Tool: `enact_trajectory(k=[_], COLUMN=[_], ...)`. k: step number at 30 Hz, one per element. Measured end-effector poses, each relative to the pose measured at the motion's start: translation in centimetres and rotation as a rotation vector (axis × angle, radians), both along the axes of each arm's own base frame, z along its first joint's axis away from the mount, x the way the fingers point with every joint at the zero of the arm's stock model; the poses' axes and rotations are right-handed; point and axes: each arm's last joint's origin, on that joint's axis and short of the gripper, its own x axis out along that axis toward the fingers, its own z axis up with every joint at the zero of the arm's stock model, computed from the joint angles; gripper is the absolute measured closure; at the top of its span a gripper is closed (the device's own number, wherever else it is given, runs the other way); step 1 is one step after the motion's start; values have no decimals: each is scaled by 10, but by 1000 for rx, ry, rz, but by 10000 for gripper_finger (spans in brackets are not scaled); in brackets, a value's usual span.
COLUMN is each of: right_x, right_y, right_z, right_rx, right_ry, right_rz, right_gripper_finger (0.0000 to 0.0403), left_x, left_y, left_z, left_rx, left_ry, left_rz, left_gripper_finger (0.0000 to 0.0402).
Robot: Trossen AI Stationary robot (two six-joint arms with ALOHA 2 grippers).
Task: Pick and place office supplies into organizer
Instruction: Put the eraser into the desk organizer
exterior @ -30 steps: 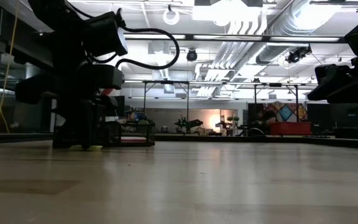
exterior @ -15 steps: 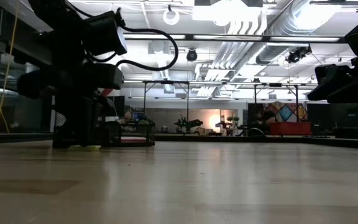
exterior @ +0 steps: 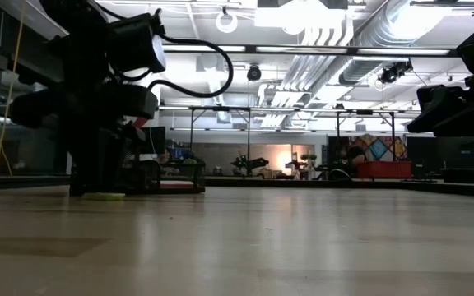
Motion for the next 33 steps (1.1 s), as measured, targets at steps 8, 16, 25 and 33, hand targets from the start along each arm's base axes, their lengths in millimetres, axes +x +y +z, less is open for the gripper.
enact_trajectory(k=[8,16,25,33], right_x=[0,0,0,0], right_y=[0,0,0,0], right_z=[0,0,0,0], right_rx=[0,0,1,1], right_ry=[0,0,1,1], right_rz=[0,0,2,4], right_gripper_finger=[233,233,233,233], left_x=[-1,1,2,7], left_y=[1,1,1,1], left_z=[0,-10,-11,-1], left_rx=[29,27,33,5], left_ry=[7,67,72,114], left_rz=[-22,-22,-49,-56], left_gripper_finger=[203,165,192,227])
